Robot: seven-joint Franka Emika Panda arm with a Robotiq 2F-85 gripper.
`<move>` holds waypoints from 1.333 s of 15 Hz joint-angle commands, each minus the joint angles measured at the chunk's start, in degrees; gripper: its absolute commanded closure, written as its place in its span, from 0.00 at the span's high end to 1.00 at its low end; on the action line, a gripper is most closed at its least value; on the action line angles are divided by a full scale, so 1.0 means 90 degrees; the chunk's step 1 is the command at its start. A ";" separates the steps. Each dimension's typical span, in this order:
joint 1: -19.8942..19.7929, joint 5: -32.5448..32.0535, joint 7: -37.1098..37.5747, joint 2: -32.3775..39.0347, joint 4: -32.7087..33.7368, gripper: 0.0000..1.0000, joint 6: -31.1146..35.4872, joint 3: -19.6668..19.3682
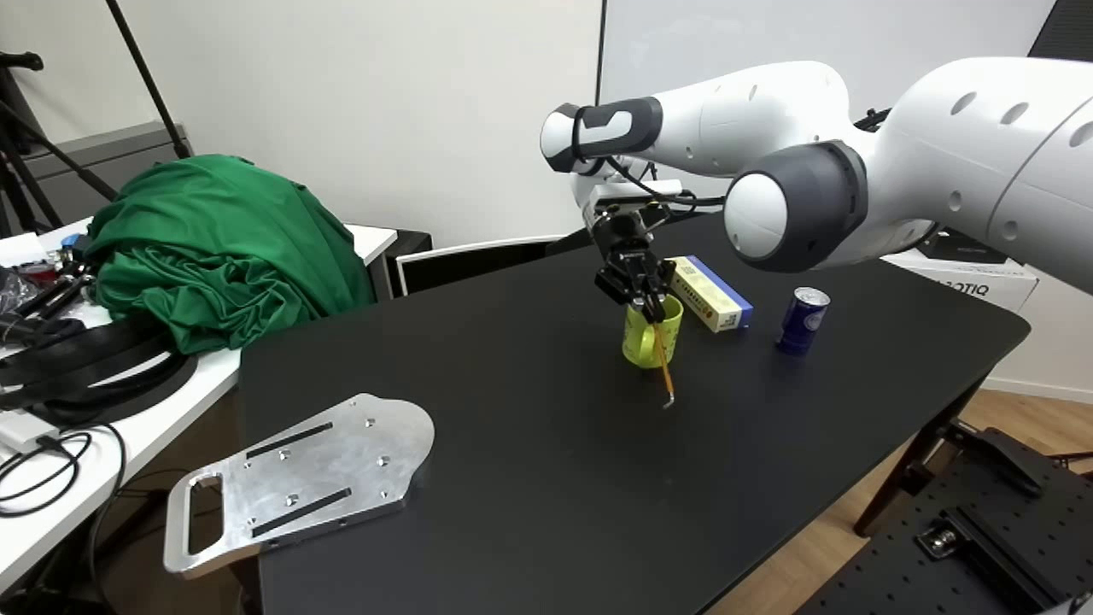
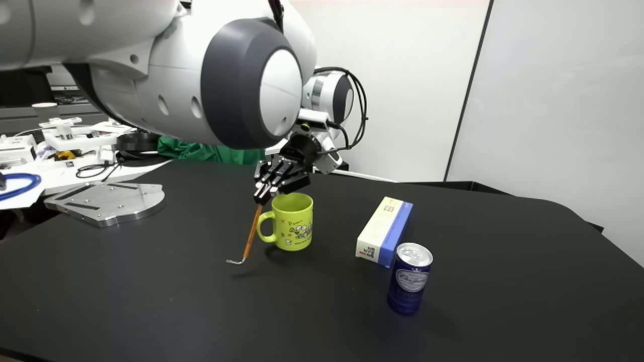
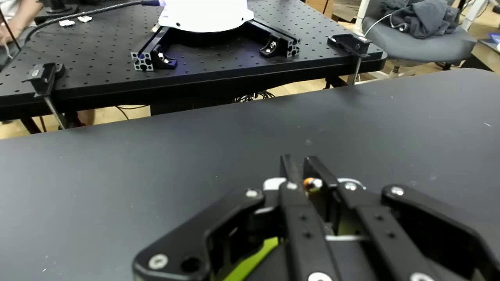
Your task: Take out the object from the mug and put it on the table
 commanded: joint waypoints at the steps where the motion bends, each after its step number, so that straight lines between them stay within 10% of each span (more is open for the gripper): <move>1: 0.0238 -0.0381 -0.0507 -0.0003 0.0193 0.03 -0.0028 -0.0149; 20: 0.1387 -0.2293 -0.3515 0.0003 -0.0135 0.03 0.0336 -0.0375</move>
